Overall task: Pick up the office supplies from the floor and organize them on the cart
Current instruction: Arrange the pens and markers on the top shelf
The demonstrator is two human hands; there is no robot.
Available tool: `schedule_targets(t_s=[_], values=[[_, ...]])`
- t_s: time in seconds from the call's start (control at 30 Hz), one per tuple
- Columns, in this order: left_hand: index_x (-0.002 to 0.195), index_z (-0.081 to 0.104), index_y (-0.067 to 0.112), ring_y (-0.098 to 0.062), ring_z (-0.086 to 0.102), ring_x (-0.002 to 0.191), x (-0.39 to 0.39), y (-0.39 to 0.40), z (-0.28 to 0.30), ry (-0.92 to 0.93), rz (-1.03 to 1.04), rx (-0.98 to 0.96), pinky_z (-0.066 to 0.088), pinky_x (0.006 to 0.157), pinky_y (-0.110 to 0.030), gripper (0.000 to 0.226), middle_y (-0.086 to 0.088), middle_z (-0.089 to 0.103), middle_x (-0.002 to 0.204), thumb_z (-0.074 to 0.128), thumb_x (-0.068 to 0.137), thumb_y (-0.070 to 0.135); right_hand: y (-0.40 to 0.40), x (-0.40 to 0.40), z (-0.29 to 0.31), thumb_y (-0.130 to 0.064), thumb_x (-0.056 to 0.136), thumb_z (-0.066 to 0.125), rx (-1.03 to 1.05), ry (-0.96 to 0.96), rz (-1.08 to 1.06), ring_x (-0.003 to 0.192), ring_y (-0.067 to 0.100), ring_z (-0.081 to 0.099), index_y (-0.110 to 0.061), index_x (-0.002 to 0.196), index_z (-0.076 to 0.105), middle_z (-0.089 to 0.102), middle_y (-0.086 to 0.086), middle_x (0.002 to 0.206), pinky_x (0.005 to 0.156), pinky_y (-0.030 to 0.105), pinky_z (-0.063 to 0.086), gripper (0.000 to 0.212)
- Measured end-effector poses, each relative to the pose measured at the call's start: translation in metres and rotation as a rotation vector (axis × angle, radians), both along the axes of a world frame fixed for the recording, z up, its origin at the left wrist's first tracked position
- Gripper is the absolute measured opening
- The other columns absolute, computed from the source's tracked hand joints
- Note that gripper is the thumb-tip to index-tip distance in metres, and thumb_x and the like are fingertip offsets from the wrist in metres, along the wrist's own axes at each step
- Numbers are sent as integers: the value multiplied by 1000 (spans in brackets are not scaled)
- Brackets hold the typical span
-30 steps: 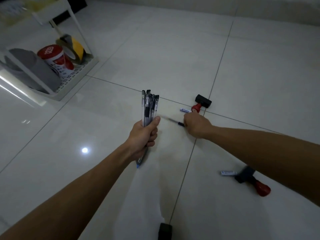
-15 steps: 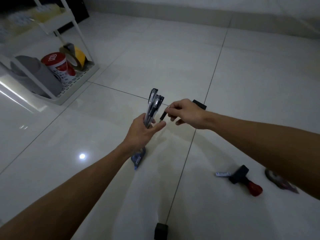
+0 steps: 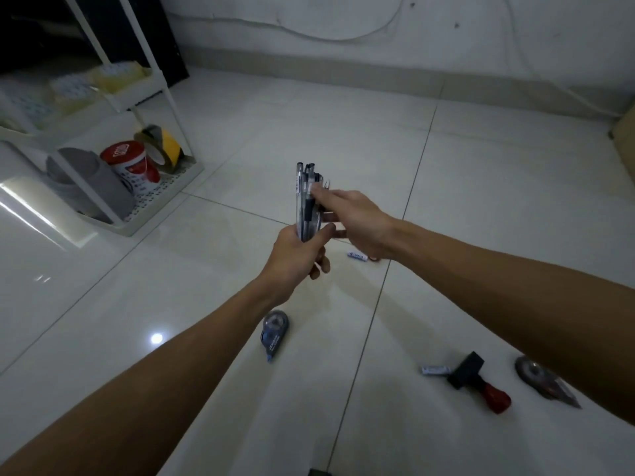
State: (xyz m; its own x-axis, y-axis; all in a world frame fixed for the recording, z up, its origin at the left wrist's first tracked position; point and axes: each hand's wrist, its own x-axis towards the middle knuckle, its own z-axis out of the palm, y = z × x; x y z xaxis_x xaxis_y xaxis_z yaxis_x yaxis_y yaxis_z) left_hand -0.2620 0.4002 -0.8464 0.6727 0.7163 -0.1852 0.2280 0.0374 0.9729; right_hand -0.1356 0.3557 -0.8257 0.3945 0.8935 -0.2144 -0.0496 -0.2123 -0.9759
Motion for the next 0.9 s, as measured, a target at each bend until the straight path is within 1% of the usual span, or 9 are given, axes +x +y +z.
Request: schedule_targets(t_s=[0.13, 0.3, 0.4, 0.47, 0.53, 0.6, 0.63, 0.73, 0.9], values=[[76, 48, 10, -15, 44, 42, 14, 10, 34, 18, -82, 32, 41, 43, -26, 21, -4, 44, 54, 53, 95, 10, 14, -8, 31, -29, 92, 69, 79, 25, -32, 97, 20, 72, -11, 97, 68, 76, 8, 100, 89, 36, 56, 19], [97, 53, 16, -15, 60, 52, 35, 40, 98, 9, -141, 94, 52, 50, -28, 14, -6, 60, 65, 51, 93, 3, 50, -1, 89, -15, 85, 67, 194, -194, -218, 82, 30, 73, -1, 88, 63, 71, 18, 80, 79, 46, 60, 15], [104, 58, 14, -15, 66, 66, 39, 63, 135, -22, -187, 8, 53, 55, -26, 19, -6, 69, 79, 47, 96, 0, 70, -4, 127, -6, 84, 61, 289, -211, -247, 72, 27, 73, -1, 82, 58, 65, 14, 66, 65, 35, 61, 6], [100, 61, 6, -16, 65, 78, 32, 86, 155, -70, -262, -101, 54, 64, -26, 19, -6, 69, 84, 50, 92, -8, 88, -4, 150, -4, 85, 59, 312, -192, -276, 63, 22, 71, -4, 80, 57, 62, 11, 63, 59, 32, 58, 5], [109, 59, -3, -21, 64, 98, 20, 107, 173, -198, -291, -276, 53, 88, -29, 23, -11, 67, 100, 53, 89, -11, 106, 0, 175, -5, 86, 58, 334, -150, -330, 55, 20, 65, -3, 81, 58, 59, 10, 62, 54, 33, 55, 5], [128, 54, -7, -28, 60, 120, 12, 128, 191, -386, -253, -490, 41, 111, -37, 36, -19, 64, 123, 56, 93, 1, 125, 7, 205, -7, 86, 58, 361, -121, -381, 51, 20, 59, 0, 78, 60, 59, 12, 60, 51, 31, 50, 10], [132, 52, -5, -32, 57, 125, 12, 138, 200, -465, -198, -592, 39, 113, -42, 40, -23, 61, 131, 56, 96, 13, 134, 10, 220, -7, 87, 58, 379, -116, -382, 51, 21, 57, 0, 75, 61, 58, 13, 58, 51, 31, 49, 14], [131, 51, -4, -37, 59, 122, 24, 159, 238, -659, -29, -782, 39, 112, -46, 62, -27, 61, 129, 45, 99, 49, 160, 8, 272, -8, 90, 58, 467, -140, -311, 54, 24, 57, -3, 73, 58, 58, 11, 57, 54, 35, 48, 18], [124, 63, 2, -30, 71, 100, 44, 168, 325, -1018, 179, -972, 52, 90, -40, 60, -17, 72, 110, 34, 101, 51, 184, -19, 336, -13, 92, 64, 603, -122, -227, 56, 22, 57, -9, 84, 55, 58, 9, 62, 61, 37, 52, 13]])
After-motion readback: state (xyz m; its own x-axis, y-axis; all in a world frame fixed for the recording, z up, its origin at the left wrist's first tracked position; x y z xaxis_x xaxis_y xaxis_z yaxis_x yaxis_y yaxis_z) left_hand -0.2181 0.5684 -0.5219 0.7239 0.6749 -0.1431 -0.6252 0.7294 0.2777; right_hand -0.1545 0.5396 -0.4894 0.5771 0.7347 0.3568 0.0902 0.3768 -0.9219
